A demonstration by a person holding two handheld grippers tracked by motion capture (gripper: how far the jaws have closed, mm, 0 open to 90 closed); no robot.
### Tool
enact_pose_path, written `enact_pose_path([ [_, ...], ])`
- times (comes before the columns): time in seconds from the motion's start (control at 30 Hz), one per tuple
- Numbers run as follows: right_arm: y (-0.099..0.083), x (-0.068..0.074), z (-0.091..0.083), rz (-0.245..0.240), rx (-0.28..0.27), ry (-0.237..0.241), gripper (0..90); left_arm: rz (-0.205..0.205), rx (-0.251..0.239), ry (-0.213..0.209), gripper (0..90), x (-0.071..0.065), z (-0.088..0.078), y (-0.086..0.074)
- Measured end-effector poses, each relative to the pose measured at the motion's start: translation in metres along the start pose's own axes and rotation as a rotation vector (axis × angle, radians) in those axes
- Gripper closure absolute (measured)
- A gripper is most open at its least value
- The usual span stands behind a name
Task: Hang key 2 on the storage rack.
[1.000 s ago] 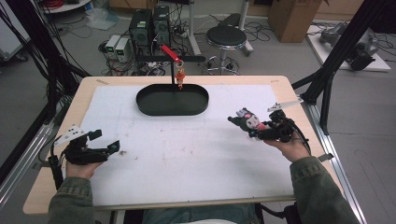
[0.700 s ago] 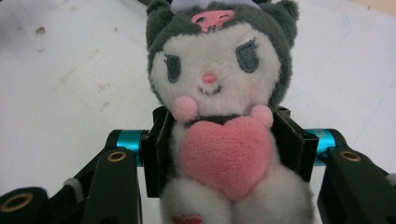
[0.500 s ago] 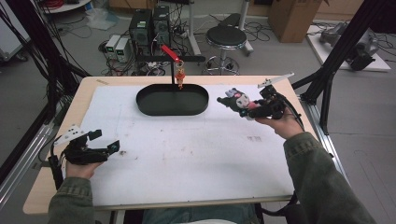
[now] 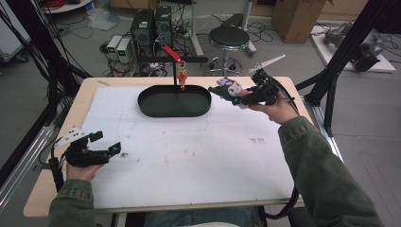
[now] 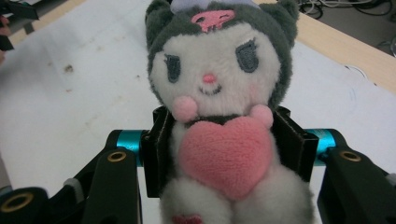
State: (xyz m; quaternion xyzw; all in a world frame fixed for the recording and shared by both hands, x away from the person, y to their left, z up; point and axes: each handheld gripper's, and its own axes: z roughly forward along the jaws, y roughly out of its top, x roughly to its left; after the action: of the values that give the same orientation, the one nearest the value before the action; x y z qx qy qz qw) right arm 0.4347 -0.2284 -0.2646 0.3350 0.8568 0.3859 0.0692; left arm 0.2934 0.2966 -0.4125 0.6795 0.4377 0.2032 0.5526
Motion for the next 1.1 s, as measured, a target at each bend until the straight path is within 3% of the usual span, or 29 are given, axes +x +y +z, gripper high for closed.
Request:
enact_pose_path([
  [0.17, 0.016, 0.006, 0.004, -0.017, 0.007, 0.008, 46.0, 0.001, 0.002, 0.0, 1.8, 0.0, 0.0, 0.0],
  [0.53, 0.043, 0.011, 0.028, 0.0, 0.019, 0.001, 46.0, 0.002, 0.007, -0.004, 1.8, 0.0, 0.001, 0.0],
  [0.93, 0.067, 0.001, 0.045, 0.013, 0.006, 0.015, 46.0, 0.0, 0.002, -0.004, 1.8, 0.001, 0.0, 0.0],
  [1.1, 0.08, -0.004, 0.055, 0.037, 0.002, 0.044, 46.1, 0.0, 0.0, -0.006, 1.8, 0.001, 0.0, 0.0],
])
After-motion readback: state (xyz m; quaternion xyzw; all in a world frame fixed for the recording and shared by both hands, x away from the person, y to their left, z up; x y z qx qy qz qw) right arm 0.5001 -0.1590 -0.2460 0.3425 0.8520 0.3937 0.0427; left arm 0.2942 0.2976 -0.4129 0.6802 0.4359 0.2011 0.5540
